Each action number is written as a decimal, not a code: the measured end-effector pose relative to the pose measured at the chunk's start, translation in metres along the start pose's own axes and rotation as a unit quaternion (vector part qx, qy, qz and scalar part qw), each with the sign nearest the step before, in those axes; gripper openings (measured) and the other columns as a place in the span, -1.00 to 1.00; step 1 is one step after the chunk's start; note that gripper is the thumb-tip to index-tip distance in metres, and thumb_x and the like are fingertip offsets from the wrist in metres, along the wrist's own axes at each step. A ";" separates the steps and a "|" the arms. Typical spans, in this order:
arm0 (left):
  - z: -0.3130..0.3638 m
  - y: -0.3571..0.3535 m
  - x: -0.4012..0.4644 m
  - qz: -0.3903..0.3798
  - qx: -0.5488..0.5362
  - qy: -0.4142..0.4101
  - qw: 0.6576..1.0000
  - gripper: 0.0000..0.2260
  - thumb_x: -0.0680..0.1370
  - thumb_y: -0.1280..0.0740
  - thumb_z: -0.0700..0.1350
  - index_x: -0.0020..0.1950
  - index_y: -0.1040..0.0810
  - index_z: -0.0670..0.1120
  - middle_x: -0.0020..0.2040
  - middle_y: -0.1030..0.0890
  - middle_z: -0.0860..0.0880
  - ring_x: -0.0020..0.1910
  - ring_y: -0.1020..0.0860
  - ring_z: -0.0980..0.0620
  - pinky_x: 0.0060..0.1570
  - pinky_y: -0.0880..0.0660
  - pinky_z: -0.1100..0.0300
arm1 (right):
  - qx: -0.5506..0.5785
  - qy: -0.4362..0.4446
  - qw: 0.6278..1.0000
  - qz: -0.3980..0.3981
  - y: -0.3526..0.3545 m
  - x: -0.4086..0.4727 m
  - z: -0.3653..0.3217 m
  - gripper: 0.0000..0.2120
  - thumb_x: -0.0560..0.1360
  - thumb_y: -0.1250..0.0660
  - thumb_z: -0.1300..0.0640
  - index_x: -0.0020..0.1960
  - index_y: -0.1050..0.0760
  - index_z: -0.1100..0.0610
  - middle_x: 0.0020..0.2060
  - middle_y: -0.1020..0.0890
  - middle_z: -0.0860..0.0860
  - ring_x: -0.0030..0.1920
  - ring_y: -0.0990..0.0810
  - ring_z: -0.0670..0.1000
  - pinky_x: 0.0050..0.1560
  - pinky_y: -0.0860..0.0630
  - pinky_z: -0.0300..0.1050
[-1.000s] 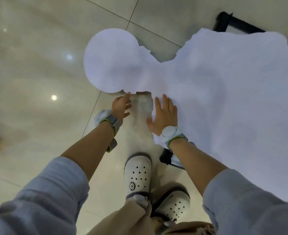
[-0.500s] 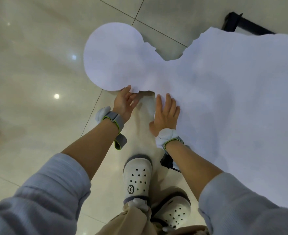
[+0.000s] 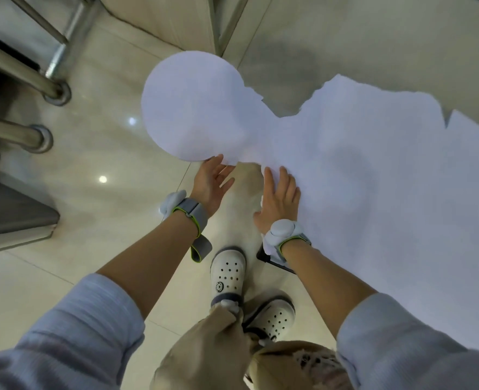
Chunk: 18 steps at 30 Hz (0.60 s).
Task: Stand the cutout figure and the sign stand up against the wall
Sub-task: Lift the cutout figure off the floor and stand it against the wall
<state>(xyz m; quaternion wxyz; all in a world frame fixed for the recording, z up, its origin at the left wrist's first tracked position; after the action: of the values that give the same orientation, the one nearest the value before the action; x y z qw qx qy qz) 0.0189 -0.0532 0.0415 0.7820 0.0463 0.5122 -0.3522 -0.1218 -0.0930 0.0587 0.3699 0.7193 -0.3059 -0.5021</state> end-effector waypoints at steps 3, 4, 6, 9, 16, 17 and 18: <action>0.023 -0.027 -0.056 -0.015 -0.001 -0.001 1.000 -0.90 0.60 -0.18 -0.12 -0.05 -0.47 0.02 0.00 -0.55 0.00 0.10 -0.52 0.01 0.16 -0.42 0.10 | -0.001 -0.006 1.000 0.000 0.056 -0.034 -0.003 -0.13 0.34 -0.36 0.19 0.51 0.03 0.09 0.51 -0.03 0.23 0.47 -0.06 0.29 0.44 -0.11 0.20; 0.033 -0.039 -0.076 -0.024 0.003 -0.004 1.000 -0.89 0.60 -0.18 -0.12 -0.06 -0.47 0.02 0.03 -0.55 -0.01 0.13 -0.51 0.01 0.14 -0.43 0.11 | 0.008 -0.007 1.000 0.012 0.077 -0.046 -0.004 -0.14 0.34 -0.35 0.19 0.51 0.02 0.09 0.51 -0.03 0.24 0.46 -0.07 0.30 0.43 -0.13 0.21; 0.041 -0.054 -0.100 -0.040 0.016 -0.007 0.999 -0.90 0.59 -0.19 -0.13 -0.06 -0.47 0.03 0.06 -0.56 -0.01 0.18 -0.50 0.00 0.10 -0.45 0.14 | 0.017 -0.013 1.000 0.021 0.103 -0.061 -0.002 -0.16 0.34 -0.35 0.21 0.51 -0.01 0.11 0.50 -0.06 0.26 0.45 -0.09 0.31 0.41 -0.17 0.21; 0.057 -0.080 -0.151 -0.055 0.025 -0.010 0.998 -0.89 0.59 -0.19 -0.14 -0.08 -0.46 0.03 0.06 -0.57 0.01 0.19 -0.51 0.01 0.15 -0.42 0.12 | 0.004 -0.013 1.000 0.025 0.151 -0.092 0.000 -0.12 0.31 -0.38 0.19 0.51 -0.01 0.11 0.50 -0.06 0.26 0.45 -0.11 0.31 0.39 -0.21 0.20; 0.091 -0.152 -0.267 -0.105 0.105 -0.055 0.987 -0.85 0.61 -0.18 -0.19 0.11 -0.40 0.04 0.17 -0.55 -0.01 0.15 -0.57 0.08 0.27 -0.37 0.06 | 0.011 -0.047 0.998 0.051 0.269 -0.170 0.024 -0.12 0.37 -0.37 0.14 0.52 0.09 0.07 0.51 0.00 0.21 0.45 -0.10 0.25 0.38 -0.24 0.14; 0.094 -0.158 -0.275 -0.112 0.111 -0.058 0.986 -0.82 0.61 -0.17 -0.21 0.13 -0.39 0.04 0.19 -0.54 -0.02 0.15 -0.57 0.08 0.27 -0.36 0.05 | 0.008 -0.052 0.997 0.050 0.276 -0.173 0.025 -0.11 0.37 -0.37 0.15 0.52 0.10 0.07 0.51 0.00 0.21 0.45 -0.11 0.25 0.37 -0.26 0.12; 0.097 -0.168 -0.289 -0.123 0.120 -0.063 0.983 -0.80 0.61 -0.17 -0.23 0.15 -0.38 0.04 0.18 -0.53 -0.01 0.15 -0.56 0.07 0.28 -0.35 0.04 | 0.016 -0.059 0.997 0.053 0.290 -0.182 0.030 -0.10 0.36 -0.38 0.16 0.52 0.10 0.07 0.51 0.00 0.21 0.44 -0.12 0.25 0.36 -0.27 0.11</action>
<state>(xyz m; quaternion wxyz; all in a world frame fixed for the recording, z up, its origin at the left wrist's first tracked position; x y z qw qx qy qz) -0.0732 -0.0755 0.3766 0.7524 0.0537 0.4176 -0.5067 -0.2266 -0.1086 0.3854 0.3659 0.6769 -0.3726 -0.5187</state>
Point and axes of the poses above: each hand's wrist, its own x-axis towards the middle knuckle, its own y-axis out of the back of the hand, z = x × y, the point moved 10 cm from there along x, towards the middle knuckle
